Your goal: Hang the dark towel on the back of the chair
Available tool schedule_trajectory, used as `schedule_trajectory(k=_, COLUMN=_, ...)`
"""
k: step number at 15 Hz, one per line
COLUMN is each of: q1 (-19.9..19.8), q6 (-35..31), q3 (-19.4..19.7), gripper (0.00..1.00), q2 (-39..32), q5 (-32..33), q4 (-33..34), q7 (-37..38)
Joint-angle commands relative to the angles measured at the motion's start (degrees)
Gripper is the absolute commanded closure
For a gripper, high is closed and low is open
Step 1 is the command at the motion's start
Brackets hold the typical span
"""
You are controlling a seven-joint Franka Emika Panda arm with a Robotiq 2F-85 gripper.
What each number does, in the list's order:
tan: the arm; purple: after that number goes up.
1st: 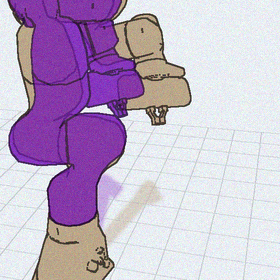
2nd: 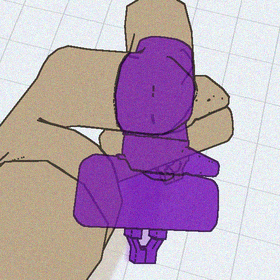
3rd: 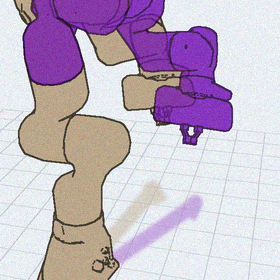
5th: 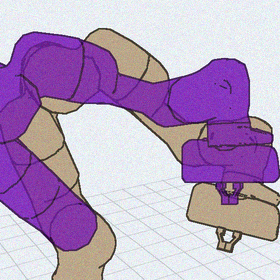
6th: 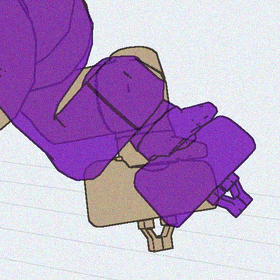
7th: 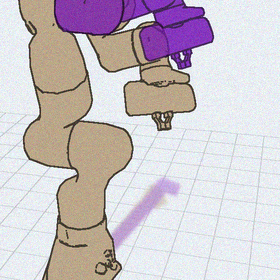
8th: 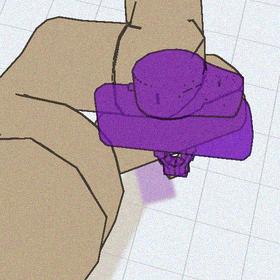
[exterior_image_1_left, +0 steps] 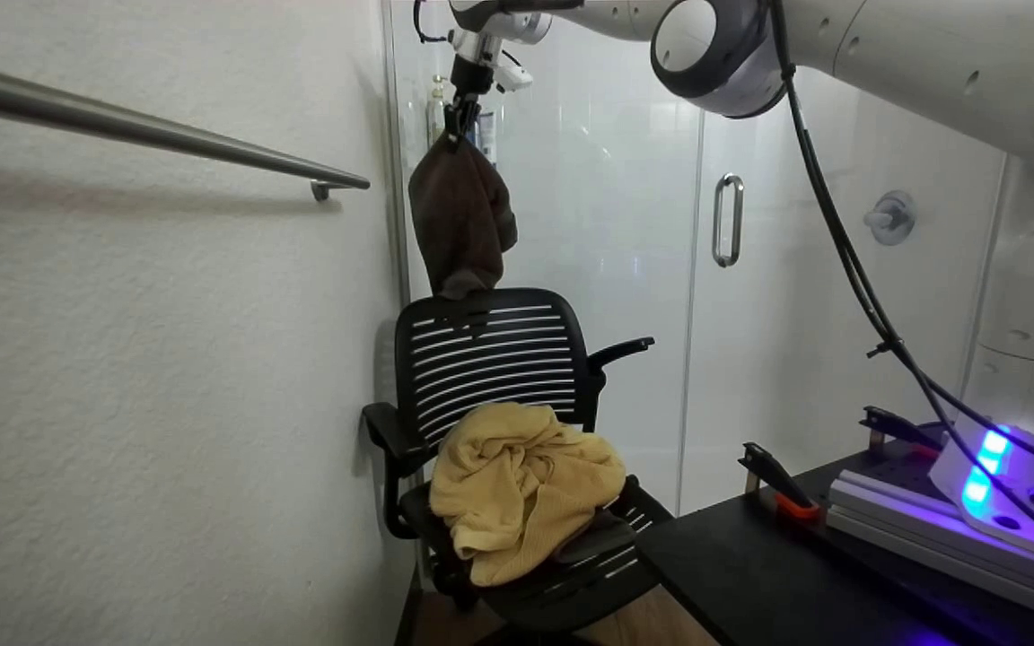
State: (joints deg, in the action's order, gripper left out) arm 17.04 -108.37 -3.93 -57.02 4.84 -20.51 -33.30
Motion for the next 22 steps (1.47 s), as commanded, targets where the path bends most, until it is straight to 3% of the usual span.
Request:
schedule_trajectory(k=1, q1=-1.9, q6=-8.3, q3=2.8, gripper=0.97, q2=-1.4, q5=3.5, q4=-0.9, q7=-6.5)
schedule_trajectory(k=7, q1=-4.9, q6=-23.3, q3=5.9, gripper=0.97, q2=-5.7, q5=7.9, q4=-0.7, q7=-18.1)
schedule_trajectory(k=13, q1=-4.2, q6=-38.2, q3=8.1, gripper=0.97, q2=-9.4, q5=11.0, q4=-0.4, q7=-24.2)
schedule_trajectory(k=18, q1=-2.5, q6=-49.2, q3=12.2, gripper=0.97, q2=-13.2, q5=14.4, q4=0.6, q7=-20.0)
schedule_trajectory(k=22, q1=-0.2, q6=-46.5, q3=11.2, gripper=0.97, q2=-12.4, q5=12.8, q4=-1.3, q7=-14.9)
